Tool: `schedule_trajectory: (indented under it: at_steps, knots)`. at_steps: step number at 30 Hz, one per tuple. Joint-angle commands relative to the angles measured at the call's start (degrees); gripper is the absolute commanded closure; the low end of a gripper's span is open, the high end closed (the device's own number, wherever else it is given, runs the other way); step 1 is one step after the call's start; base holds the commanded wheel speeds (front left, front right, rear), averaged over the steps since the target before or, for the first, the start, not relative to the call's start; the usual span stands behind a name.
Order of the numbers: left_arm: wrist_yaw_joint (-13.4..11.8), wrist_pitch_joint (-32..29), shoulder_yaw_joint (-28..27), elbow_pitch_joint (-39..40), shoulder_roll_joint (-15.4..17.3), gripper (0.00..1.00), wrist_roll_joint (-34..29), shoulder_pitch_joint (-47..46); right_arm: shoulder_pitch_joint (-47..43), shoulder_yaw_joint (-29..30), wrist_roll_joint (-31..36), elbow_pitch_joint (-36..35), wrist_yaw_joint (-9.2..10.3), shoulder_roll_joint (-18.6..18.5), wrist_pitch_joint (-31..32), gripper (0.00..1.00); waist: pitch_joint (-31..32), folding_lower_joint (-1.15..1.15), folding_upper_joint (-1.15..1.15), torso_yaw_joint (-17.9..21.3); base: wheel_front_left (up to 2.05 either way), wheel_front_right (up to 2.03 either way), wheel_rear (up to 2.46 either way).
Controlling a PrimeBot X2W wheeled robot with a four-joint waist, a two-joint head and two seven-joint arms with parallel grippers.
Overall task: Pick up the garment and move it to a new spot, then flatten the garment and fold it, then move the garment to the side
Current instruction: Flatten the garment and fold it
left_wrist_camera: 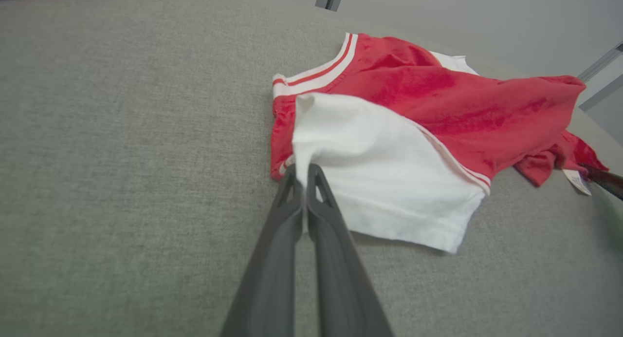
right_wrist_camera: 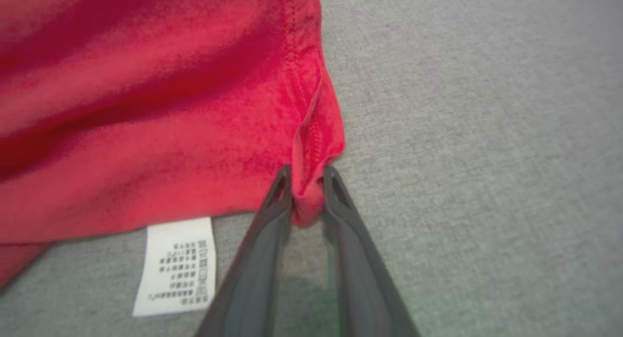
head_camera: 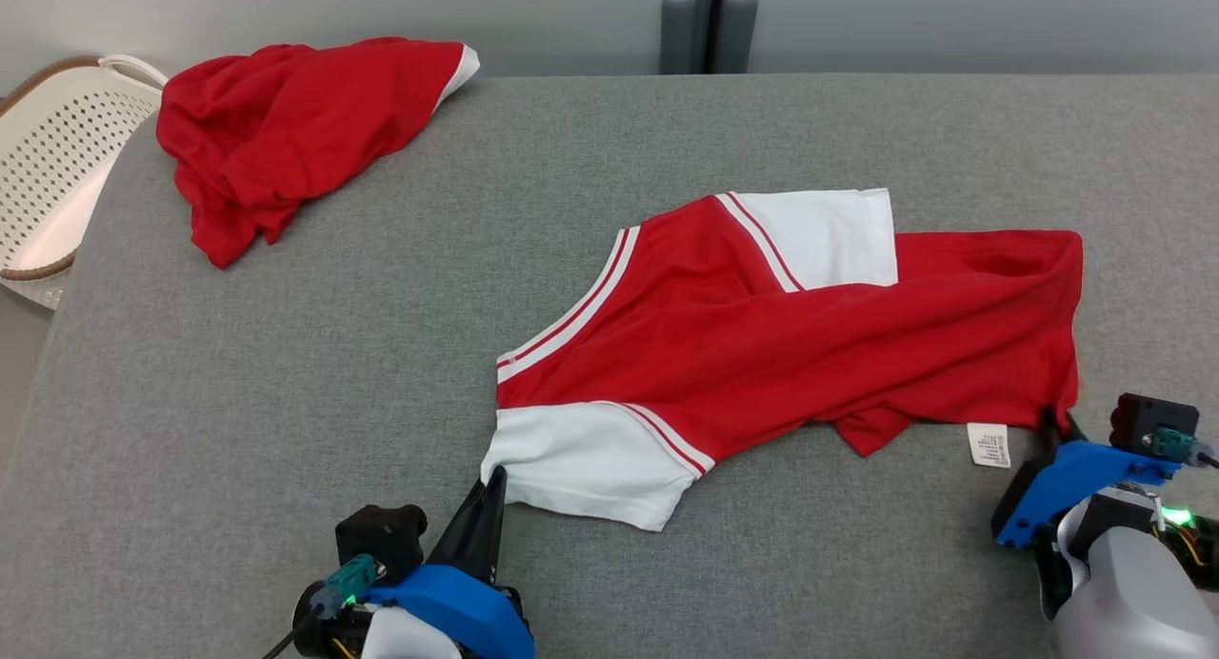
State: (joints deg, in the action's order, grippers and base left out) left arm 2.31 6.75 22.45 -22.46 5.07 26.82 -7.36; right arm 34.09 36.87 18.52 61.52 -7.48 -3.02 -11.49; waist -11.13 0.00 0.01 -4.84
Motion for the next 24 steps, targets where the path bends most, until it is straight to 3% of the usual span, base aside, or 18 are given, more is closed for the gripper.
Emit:
schedule_trajectory:
  at_steps: [1, 8, 14, 19, 20, 24]
  knots:
    - [-0.1, 0.4, -0.3, 0.5, 0.2, 1.0, 0.4, -0.9, 0.5, -0.5, -0.3, 1.3, -0.03, 0.1, -0.2, 1.0, 0.1, 0.0, -0.01, 0.4, 0.0, 0.0, 0.0]
    - [1.1, 0.8, -1.4, 3.5, -0.6, 1.0, 3.8, -2.3, 4.3, -4.8, -6.9, 4.1, -0.02, 0.0, -3.5, 1.0, 2.3, 0.0, -0.01, 2.8, 0.0, 0.0, 0.0]
    - [2.7, -0.1, -3.2, 8.9, -1.2, 1.0, 10.2, -4.6, 6.2, -16.9, -22.2, 4.4, -0.02, 0.0, -3.8, 1.0, 6.5, 0.0, -0.01, 5.1, 0.0, 0.0, 0.0]
    - [3.1, -1.3, -5.6, 16.1, -1.2, 1.0, 14.9, -5.7, 0.2, -30.7, -35.8, -6.7, -0.03, 0.0, -2.7, 1.0, 11.1, 0.0, -0.01, 7.3, 0.0, 0.0, 0.0]
    - [3.1, -1.3, -5.6, 16.1, -1.2, 1.0, 14.9, -5.7, 0.2, -30.7, -35.8, -6.7, -0.03, 0.0, -2.7, 1.0, 11.1, 0.0, -0.01, 7.3, 0.0, 0.0, 0.0]
    - [2.5, -3.1, -8.3, 24.6, -0.7, 1.0, 18.7, -6.5, -5.9, -37.8, -44.9, -23.9, -0.03, -4.0, 2.7, 1.0, 13.5, 0.0, -0.01, 9.0, 0.0, 0.0, 0.0]
